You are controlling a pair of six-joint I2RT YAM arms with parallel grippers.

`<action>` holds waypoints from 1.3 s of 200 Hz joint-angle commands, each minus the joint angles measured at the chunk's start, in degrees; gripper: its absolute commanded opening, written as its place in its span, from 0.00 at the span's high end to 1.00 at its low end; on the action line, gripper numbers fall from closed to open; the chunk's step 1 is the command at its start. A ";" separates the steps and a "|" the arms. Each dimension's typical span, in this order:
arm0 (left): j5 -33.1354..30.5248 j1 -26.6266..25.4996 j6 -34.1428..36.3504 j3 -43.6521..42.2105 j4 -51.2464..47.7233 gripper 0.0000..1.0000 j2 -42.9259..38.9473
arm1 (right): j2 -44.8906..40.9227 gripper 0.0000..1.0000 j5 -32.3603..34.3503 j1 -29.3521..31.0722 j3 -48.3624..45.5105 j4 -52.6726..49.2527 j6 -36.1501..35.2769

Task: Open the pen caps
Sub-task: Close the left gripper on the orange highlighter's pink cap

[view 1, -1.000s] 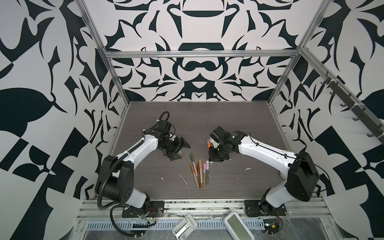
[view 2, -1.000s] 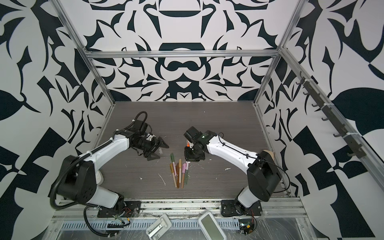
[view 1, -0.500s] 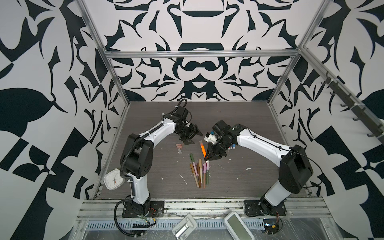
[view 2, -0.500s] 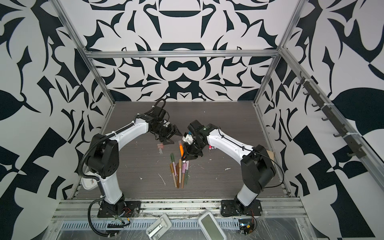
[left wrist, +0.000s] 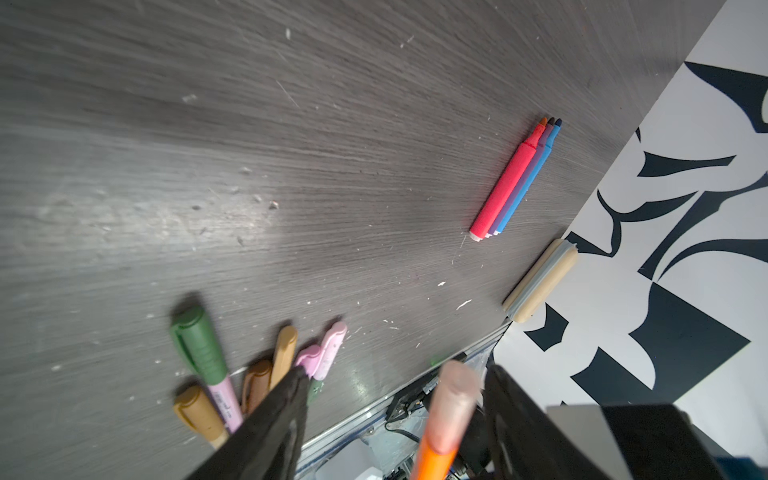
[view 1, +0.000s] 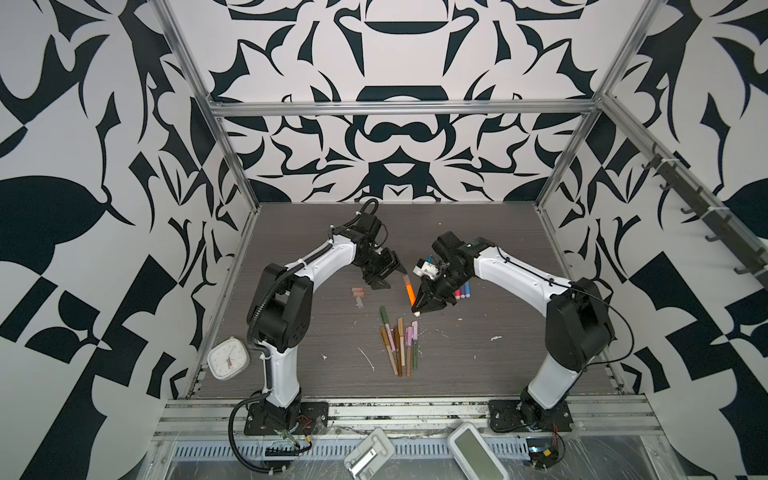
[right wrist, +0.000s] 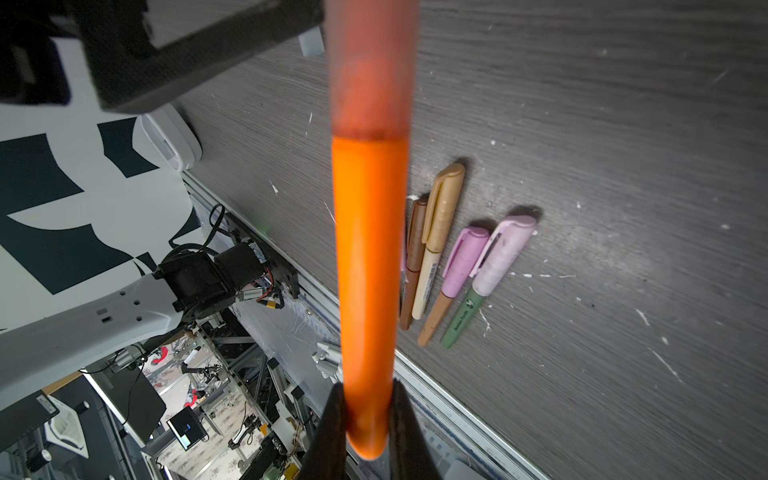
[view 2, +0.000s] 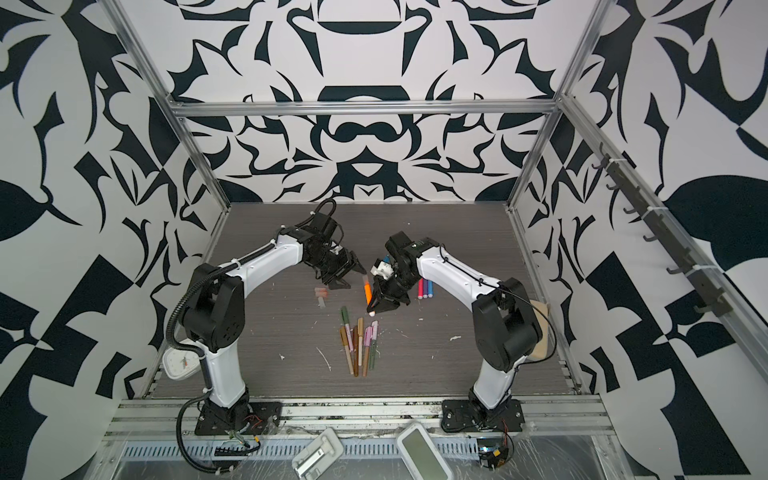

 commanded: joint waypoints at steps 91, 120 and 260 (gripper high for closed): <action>1.31 -2.19 -0.24 1.93 -0.29 0.55 0.91 | -0.62 1.00 -0.96 -0.85 4.66 -2.38 -2.18; 1.37 -2.19 -0.24 2.18 0.09 0.71 0.90 | -0.80 1.00 -0.90 -1.54 4.52 -2.42 -2.29; 2.98 -2.19 -0.08 3.19 0.37 1.00 0.11 | 1.76 0.78 1.57 -4.81 7.23 -0.31 -0.94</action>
